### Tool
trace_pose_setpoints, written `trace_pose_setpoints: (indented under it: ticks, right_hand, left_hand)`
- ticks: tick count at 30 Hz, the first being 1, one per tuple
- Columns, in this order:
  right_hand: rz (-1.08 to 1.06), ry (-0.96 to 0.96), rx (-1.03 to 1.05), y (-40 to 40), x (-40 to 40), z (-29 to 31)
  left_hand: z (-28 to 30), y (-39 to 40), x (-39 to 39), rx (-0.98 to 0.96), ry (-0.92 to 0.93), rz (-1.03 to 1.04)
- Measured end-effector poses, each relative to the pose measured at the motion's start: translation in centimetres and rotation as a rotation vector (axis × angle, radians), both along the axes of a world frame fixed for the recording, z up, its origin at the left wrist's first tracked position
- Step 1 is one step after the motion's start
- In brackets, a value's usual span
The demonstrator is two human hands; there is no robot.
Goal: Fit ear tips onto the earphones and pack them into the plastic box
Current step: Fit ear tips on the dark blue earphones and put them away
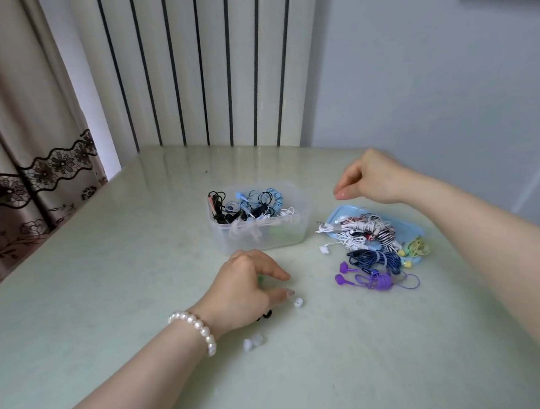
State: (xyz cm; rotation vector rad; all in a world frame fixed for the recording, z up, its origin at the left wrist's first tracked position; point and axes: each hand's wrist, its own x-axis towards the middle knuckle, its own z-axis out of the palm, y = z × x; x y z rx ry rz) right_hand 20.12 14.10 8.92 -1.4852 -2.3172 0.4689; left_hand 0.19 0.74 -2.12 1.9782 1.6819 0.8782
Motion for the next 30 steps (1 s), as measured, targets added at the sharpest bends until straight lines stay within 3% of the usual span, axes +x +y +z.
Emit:
trace_pose_setpoints:
  ticks: [6,11,20,26,30]
  right_hand:
    - [0.011,-0.162,-0.137,-2.2,4.0,-2.5]
    - [-0.015,-0.342,-0.081,-3.4,4.8,-5.3]
    - [-0.023,-0.299,0.101,-3.6,5.3,-7.2]
    - [-0.066,0.242,0.047,-3.7,5.3,-3.2]
    - [0.024,0.658,-0.164,-4.3,4.3,-1.8]
  left_hand:
    - [0.0,0.0,0.3,0.026,-0.005,-0.021]
    - [0.4,-0.1,0.2,0.023,-0.092,0.015]
    - [1.3,-0.4,-0.6,-0.035,-0.308,0.127]
    - [1.7,-0.6,-0.5,-0.087,-0.504,0.144]
    - [1.8,-0.8,-0.2,-0.099,-0.546,0.151]
